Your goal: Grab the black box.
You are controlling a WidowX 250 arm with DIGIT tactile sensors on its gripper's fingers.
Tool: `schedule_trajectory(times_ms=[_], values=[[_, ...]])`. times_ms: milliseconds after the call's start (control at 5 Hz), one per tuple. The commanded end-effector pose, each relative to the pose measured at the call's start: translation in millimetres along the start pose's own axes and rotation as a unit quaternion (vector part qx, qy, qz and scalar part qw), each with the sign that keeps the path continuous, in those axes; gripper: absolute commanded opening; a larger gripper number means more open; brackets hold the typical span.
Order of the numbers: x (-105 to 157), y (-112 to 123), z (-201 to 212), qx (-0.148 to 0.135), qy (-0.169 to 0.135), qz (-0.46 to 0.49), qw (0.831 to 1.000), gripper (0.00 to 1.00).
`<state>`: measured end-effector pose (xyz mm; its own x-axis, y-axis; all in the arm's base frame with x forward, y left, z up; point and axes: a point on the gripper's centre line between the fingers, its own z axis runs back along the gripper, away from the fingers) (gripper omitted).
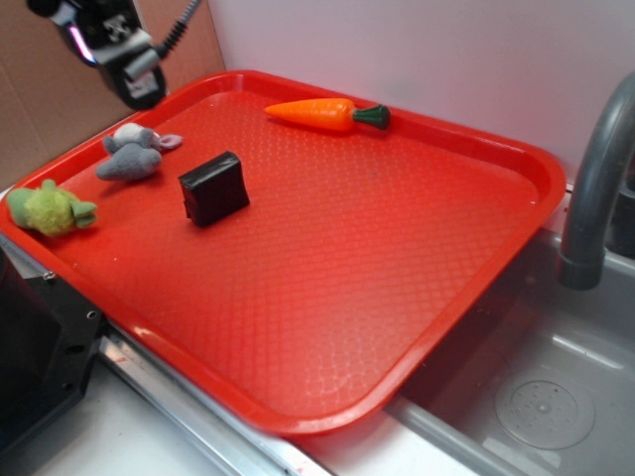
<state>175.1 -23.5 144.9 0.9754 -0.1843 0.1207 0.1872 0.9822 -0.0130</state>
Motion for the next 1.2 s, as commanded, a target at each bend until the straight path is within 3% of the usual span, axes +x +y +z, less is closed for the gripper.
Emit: schedule_trajectory(times_ms=[0,200,400,600,800,1000], values=[[26,27,-56,0.021,0.018,0.007,1.0,1.0],[22,49,-64,0.046,0.029,0.015,0.998,1.0],[17,58,-67,0.041,0.018,0.017,0.999,1.0],[16,50,-92,0.007,0.019,0.002,1.0,1.0],[16,36,-104,-0.008,0.018,0.013,1.0,1.0],[19,26,-116,0.008,0.05,0.032,0.998,1.0]])
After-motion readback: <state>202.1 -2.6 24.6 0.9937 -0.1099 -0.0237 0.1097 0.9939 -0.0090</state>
